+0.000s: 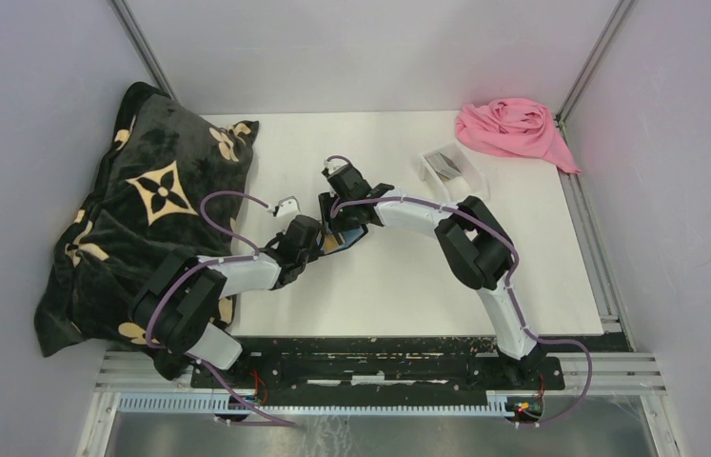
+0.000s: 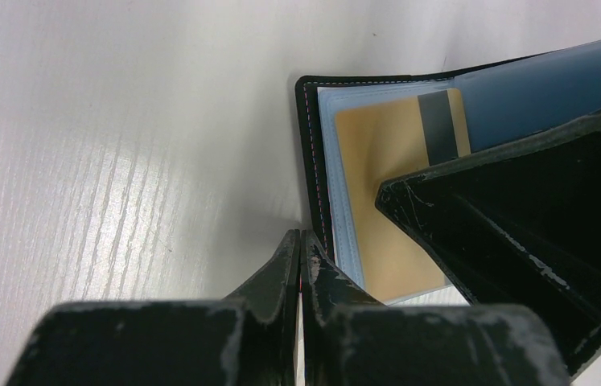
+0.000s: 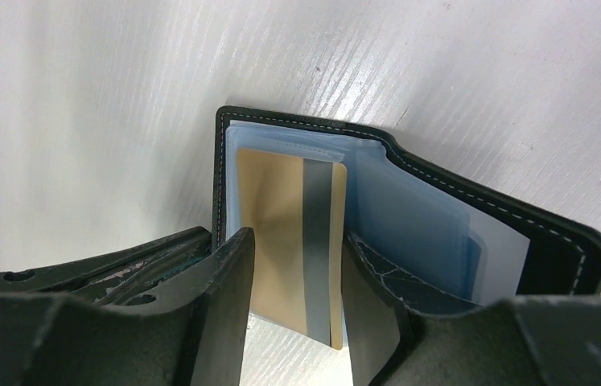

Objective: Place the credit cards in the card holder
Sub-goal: Insert the credit card into the card holder.

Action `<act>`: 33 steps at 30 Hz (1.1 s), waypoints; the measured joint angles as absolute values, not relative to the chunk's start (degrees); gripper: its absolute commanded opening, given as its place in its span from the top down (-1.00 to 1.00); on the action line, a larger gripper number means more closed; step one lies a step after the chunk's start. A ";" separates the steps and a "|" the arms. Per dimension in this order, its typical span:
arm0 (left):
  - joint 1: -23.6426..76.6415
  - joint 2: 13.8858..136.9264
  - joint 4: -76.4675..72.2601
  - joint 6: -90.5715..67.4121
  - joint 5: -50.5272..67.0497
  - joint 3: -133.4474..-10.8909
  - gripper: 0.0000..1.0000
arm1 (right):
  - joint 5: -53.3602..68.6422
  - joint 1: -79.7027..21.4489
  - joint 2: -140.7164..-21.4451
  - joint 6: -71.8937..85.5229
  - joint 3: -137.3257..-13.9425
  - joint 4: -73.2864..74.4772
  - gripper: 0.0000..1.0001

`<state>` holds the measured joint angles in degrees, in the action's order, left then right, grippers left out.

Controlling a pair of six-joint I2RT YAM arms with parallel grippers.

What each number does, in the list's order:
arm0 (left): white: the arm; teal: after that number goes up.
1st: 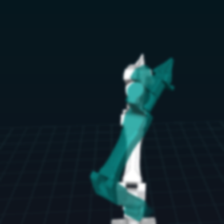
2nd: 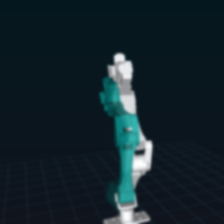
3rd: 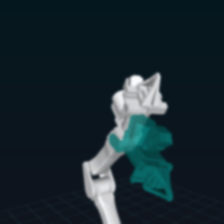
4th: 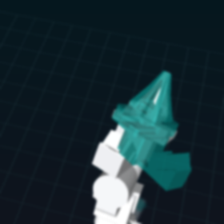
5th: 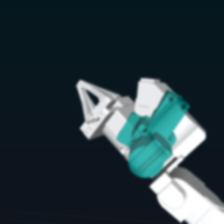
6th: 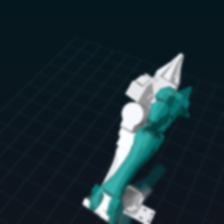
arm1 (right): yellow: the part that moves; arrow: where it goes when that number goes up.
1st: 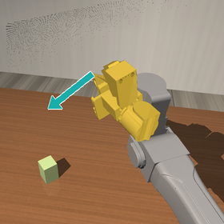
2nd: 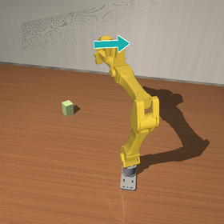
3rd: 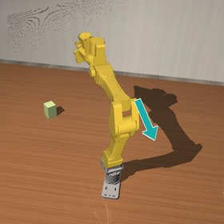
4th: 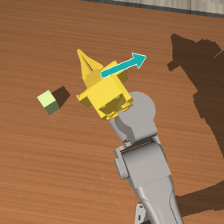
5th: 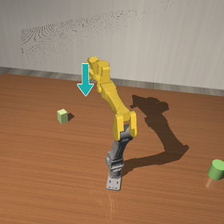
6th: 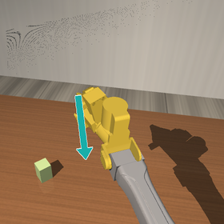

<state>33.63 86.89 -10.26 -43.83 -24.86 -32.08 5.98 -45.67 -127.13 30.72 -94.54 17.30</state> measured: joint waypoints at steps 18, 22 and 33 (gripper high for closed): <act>33.89 86.61 -9.54 -43.86 -25.17 -32.08 0.88 | 7.05 -45.21 -125.73 29.85 -94.50 18.87 0.01; 33.89 86.61 -9.52 -43.83 -25.19 -32.08 0.88 | 7.44 -44.93 -125.43 29.63 -94.50 19.09 0.00; 33.95 86.50 -8.58 -43.83 -25.39 -32.38 0.88 | 7.44 -44.73 -125.43 28.67 -94.50 20.67 -0.01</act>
<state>33.95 86.50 -8.58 -43.83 -25.39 -32.38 7.44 -44.73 -125.43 28.67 -94.50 20.67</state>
